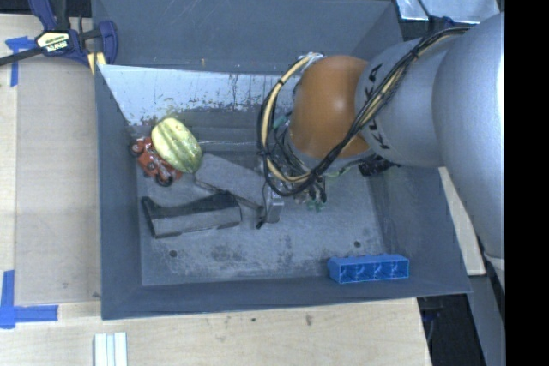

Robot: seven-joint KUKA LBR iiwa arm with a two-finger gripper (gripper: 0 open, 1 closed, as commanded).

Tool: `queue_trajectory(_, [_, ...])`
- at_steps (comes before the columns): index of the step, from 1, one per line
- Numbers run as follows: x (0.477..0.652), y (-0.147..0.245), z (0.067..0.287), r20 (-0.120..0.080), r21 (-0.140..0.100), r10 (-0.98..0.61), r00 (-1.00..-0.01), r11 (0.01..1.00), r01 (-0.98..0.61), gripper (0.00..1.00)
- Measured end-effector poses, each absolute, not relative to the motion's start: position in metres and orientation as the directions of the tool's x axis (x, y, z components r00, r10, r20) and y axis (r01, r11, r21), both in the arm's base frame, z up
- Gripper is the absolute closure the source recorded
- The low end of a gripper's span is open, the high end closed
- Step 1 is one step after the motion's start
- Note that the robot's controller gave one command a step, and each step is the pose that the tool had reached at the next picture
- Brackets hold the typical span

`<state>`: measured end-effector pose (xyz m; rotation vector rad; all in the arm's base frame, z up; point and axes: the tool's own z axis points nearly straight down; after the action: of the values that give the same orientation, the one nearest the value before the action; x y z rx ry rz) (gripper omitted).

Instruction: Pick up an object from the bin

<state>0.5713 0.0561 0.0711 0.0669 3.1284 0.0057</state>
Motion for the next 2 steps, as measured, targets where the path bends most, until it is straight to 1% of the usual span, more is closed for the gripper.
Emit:
queue_trajectory(1, [0.569, 0.058, 0.122, -0.007, 0.002, 0.026, -1.000, 1.000, 0.026, 1.00])
queue_trajectory(2, [0.564, 0.058, 0.172, -0.012, 0.002, -0.040, -0.999, 0.999, -0.040, 1.00])
